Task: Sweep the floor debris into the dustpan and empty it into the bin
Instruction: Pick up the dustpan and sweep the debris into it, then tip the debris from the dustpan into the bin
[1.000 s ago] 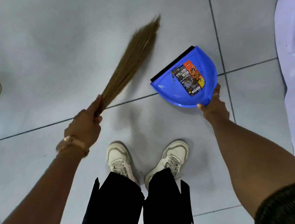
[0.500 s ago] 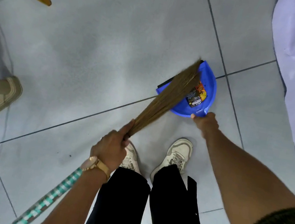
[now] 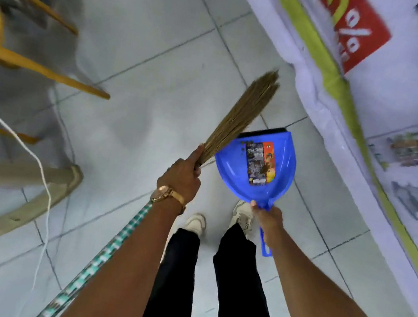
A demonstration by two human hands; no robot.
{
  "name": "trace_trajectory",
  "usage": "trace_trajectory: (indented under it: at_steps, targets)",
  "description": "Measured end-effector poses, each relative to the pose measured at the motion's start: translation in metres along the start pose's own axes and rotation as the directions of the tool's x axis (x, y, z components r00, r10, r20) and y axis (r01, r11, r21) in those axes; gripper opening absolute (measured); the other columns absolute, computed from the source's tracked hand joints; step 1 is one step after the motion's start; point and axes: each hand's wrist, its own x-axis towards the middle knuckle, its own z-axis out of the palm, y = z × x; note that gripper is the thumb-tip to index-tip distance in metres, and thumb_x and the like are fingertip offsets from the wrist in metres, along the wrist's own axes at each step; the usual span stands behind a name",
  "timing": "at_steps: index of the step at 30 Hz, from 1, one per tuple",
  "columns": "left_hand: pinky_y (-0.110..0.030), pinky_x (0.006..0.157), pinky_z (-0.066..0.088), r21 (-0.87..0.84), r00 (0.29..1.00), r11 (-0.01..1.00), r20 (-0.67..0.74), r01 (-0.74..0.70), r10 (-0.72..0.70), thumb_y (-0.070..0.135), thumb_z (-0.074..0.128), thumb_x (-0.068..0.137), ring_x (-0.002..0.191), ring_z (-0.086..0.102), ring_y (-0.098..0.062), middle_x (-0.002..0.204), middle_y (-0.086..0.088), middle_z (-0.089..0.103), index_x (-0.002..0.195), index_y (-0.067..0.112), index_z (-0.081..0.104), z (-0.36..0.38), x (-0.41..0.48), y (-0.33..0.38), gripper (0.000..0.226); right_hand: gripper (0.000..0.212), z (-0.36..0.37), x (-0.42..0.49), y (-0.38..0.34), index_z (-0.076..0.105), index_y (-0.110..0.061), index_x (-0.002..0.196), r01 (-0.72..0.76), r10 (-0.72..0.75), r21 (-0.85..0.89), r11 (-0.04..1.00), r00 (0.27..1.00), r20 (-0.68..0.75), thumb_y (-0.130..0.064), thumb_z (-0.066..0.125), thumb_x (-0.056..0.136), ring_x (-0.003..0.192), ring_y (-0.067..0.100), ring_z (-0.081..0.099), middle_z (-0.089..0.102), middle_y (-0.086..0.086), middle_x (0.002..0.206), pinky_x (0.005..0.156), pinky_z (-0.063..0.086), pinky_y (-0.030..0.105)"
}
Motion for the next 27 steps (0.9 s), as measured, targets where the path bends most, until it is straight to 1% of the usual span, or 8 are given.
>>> trace_trajectory:
  at_steps: [5,8,10,12,15,18,20,27]
  targets:
    - [-0.045,0.086,0.052,0.127,0.984,0.977,-0.018,-0.174,0.177,0.014,0.043,0.091,0.105,0.06,-0.034,0.12,-0.011,0.057,0.151,0.041,0.014,-0.041,-0.073,0.036,0.072,0.007,-0.066,-0.142,0.012,0.059,-0.005,0.085,0.18,-0.195,0.197,0.964,0.979,0.059,-0.003,0.06,0.091,0.054,0.007,0.043,0.05,-0.002,0.061,0.051,0.038,0.016]
    - [-0.045,0.088,0.049,0.308,0.971,0.928,-0.046,-0.209,0.234,0.017,0.043,0.095,0.109,0.057,-0.037,0.127,-0.015,0.049,0.154,0.035,0.002,-0.042,-0.11,0.052,0.074,0.002,-0.1,-0.192,0.042,0.058,-0.006,0.093,0.192,-0.201,0.275,0.942,0.98,0.005,-0.007,0.058,0.092,0.06,0.01,0.044,0.048,0.008,0.076,0.055,0.037,0.023]
    - [-0.044,0.087,0.049,0.424,0.95,0.865,-0.03,-0.269,0.311,0.022,0.043,0.096,0.111,0.057,-0.036,0.132,-0.015,0.045,0.154,0.031,-0.004,-0.037,-0.133,0.068,0.074,0.004,-0.124,-0.218,0.067,0.058,-0.006,0.096,0.246,-0.22,0.314,0.917,0.969,-0.116,-0.008,0.058,0.092,0.062,0.005,0.05,0.053,0.01,0.08,0.058,0.043,0.017]
    - [-0.043,0.084,0.05,0.519,0.936,0.802,-0.012,-0.295,0.352,0.023,0.045,0.096,0.108,0.058,-0.035,0.132,-0.015,0.046,0.154,0.028,-0.002,-0.025,-0.146,0.075,0.075,0.025,-0.144,-0.227,0.096,0.053,-0.007,0.112,0.275,-0.188,0.378,0.884,0.949,-0.253,-0.011,0.063,0.09,0.08,0.006,0.059,0.063,0.011,0.098,0.074,0.05,0.019]
    - [-0.041,0.069,0.056,0.652,0.835,0.629,0.011,-0.423,0.55,0.021,0.063,0.087,0.087,0.067,-0.033,0.114,-0.017,0.059,0.153,0.024,0.013,0.005,-0.166,0.094,0.083,0.055,-0.175,-0.241,0.15,0.042,-0.022,0.125,0.304,-0.121,0.434,0.848,0.908,-0.4,-0.032,0.073,0.081,0.108,0.022,0.061,0.064,0.003,0.116,0.103,0.044,0.048]
    - [-0.04,0.091,0.048,0.702,0.83,0.506,0.226,-0.502,0.511,0.021,0.044,0.096,0.113,0.058,-0.03,0.132,-0.013,0.049,0.154,0.028,0.003,0.044,-0.201,0.126,0.071,0.083,-0.204,-0.227,0.218,0.044,-0.036,0.12,0.33,-0.058,0.487,0.809,0.868,-0.493,-0.074,0.073,0.053,0.114,0.025,0.059,0.065,-0.004,0.117,0.106,0.039,0.054]
    - [-0.039,0.095,0.045,0.709,0.791,0.419,0.327,-0.568,0.517,0.02,0.04,0.096,0.119,0.054,-0.03,0.134,-0.011,0.047,0.153,0.031,0.006,0.079,-0.232,0.151,0.068,0.087,-0.223,-0.229,0.259,0.046,-0.04,0.117,0.35,-0.033,0.515,0.783,0.849,-0.527,-0.083,0.068,0.044,0.115,0.027,0.059,0.065,-0.004,0.118,0.105,0.041,0.055]
    - [-0.042,0.1,0.043,0.691,0.658,0.158,0.555,-0.705,0.51,0.02,0.04,0.095,0.122,0.055,-0.033,0.132,-0.013,0.054,0.143,0.03,0.038,0.231,-0.355,0.227,0.049,0.055,-0.32,-0.315,0.359,0.053,-0.024,0.113,0.33,0.049,0.549,0.768,0.825,-0.563,-0.048,0.078,0.07,0.109,0.024,0.061,0.063,0.0,0.117,0.097,0.049,0.045]
